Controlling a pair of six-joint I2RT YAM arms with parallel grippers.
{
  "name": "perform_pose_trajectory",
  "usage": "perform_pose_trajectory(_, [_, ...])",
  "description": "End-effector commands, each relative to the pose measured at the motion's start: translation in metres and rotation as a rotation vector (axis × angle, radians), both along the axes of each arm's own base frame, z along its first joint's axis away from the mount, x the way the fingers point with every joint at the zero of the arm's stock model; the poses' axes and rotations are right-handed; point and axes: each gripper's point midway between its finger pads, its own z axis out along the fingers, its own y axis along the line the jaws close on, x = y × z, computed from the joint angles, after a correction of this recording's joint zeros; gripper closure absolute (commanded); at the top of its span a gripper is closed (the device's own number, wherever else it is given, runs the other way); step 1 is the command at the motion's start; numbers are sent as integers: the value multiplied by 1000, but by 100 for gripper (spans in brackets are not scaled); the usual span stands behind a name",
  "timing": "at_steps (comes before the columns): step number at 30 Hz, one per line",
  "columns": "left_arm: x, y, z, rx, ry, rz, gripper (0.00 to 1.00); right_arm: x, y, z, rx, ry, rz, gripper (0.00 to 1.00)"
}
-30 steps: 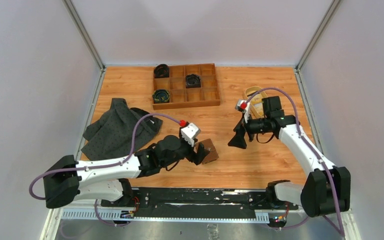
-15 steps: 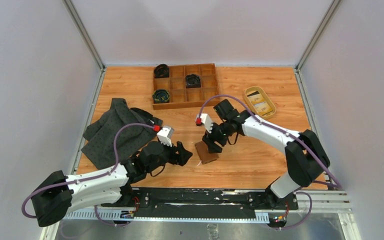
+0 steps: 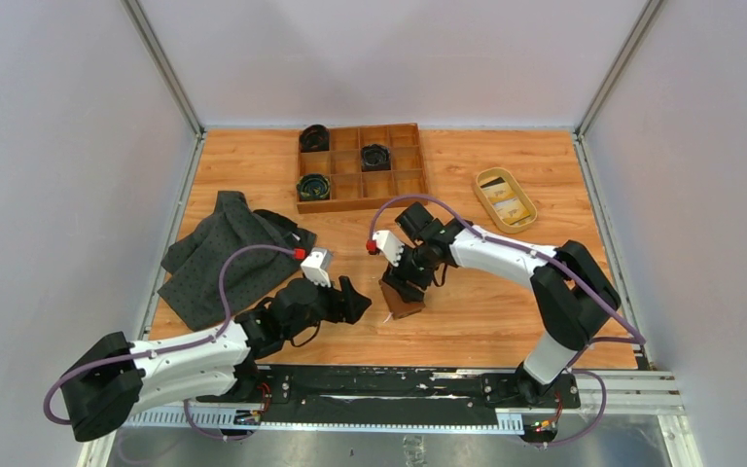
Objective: Put the credit cards into the card holder
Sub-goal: Place the card holder at the center of the board, then open the card holder at the center of the board.
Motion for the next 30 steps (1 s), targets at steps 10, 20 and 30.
perform_pose_trajectory(10, [4,-1,-3,-7,24,27,21,-6,4,-21,-112,-22,31,44])
perform_pose_trajectory(20, [-1,-13,-5,-51,67,-6,21,-1,-5,-27,-160,-53,33,81])
perform_pose_trajectory(30, [-3,-25,-9,-76,104,-35,21,-13,5,1,-30,-28,112,100])
